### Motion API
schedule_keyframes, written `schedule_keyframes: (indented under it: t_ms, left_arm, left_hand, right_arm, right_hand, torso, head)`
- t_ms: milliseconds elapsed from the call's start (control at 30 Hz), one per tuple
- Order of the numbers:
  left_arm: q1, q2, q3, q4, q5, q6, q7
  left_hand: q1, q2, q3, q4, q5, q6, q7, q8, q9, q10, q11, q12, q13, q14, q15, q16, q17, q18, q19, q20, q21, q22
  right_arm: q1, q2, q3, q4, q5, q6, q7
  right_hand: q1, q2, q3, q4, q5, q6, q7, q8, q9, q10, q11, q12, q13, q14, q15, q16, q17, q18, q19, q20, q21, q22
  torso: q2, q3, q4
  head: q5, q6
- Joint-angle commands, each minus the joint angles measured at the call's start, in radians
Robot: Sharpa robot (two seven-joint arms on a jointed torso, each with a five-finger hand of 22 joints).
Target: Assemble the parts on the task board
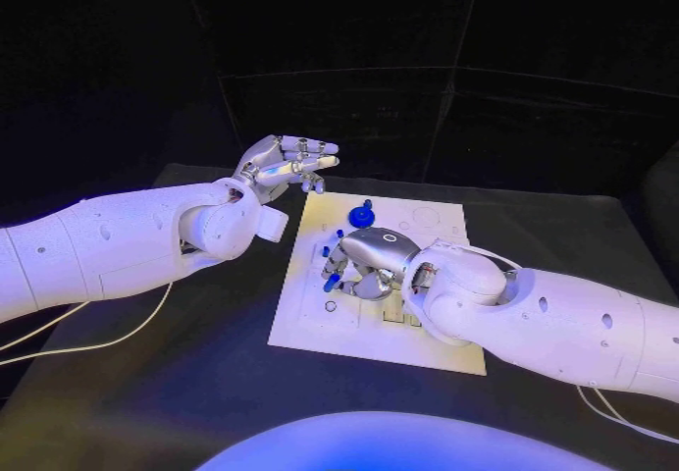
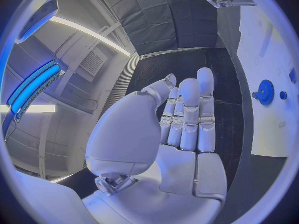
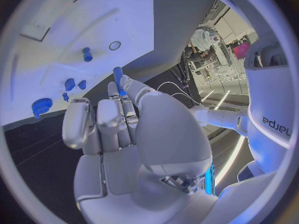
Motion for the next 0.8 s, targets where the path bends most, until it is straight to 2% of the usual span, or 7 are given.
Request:
schedule_keyframes:
  t_ms: [33,333,800]
  left_arm:
    - [0.001,0.002,0.001,0.000,0.003,0.012,0.005]
    - [0.001,0.005,0.001,-0.002,0.003,0.013,0.004]
    - [0.001,0.006,0.001,-0.004,0.003,0.014,0.004]
  left_hand:
    - [-0.004,0.008,-0.008,0.000,0.000,0.002,0.000,0.004,-0.001,-0.004,0.003,0.005,0.001,-0.007,-0.002,-0.004,-0.001,0.006,-0.006,-0.001,-0.005,-0.001]
    - [-0.004,0.008,-0.008,0.000,0.000,0.002,0.000,0.004,-0.001,-0.004,0.003,0.005,0.001,-0.007,-0.002,-0.004,-0.001,0.006,-0.006,-0.001,-0.005,-0.001]
    - [-0.004,0.008,-0.008,0.000,0.000,0.002,0.000,0.004,-0.001,-0.004,0.003,0.005,0.001,-0.007,-0.002,-0.004,-0.001,0.006,-0.006,-0.001,-0.005,-0.001]
  right_arm:
    - [-0.007,0.012,-0.002,-0.015,-0.032,0.055,0.026]
    - [-0.018,0.033,-0.006,-0.041,-0.051,0.095,0.022]
    - [-0.019,0.037,-0.006,-0.049,-0.071,0.137,0.009]
  right_hand:
    - [-0.003,-0.005,0.006,0.001,0.007,0.001,0.005,-0.007,0.000,0.004,0.001,-0.006,0.000,0.008,-0.004,0.004,-0.001,-0.012,0.002,0.002,0.006,0.006]
    - [-0.005,-0.005,0.007,0.001,0.007,0.001,0.005,-0.007,0.000,0.004,0.001,-0.007,0.000,0.007,-0.003,0.004,-0.003,-0.012,0.001,0.003,0.005,0.005]
    - [-0.006,-0.005,0.008,0.001,0.007,0.000,0.006,-0.008,0.000,0.003,0.001,-0.008,0.000,0.007,-0.003,0.004,-0.003,-0.012,0.001,0.003,0.004,0.005]
  torso:
    - [0.000,0.0009,-0.0016]
    - [-0.001,0.0009,-0.0016]
    - [-0.001,0.0006,-0.0018]
  head:
    - [0.008,-0.004]
    - [0.016,-0.010]
    - [0.017,-0.014]
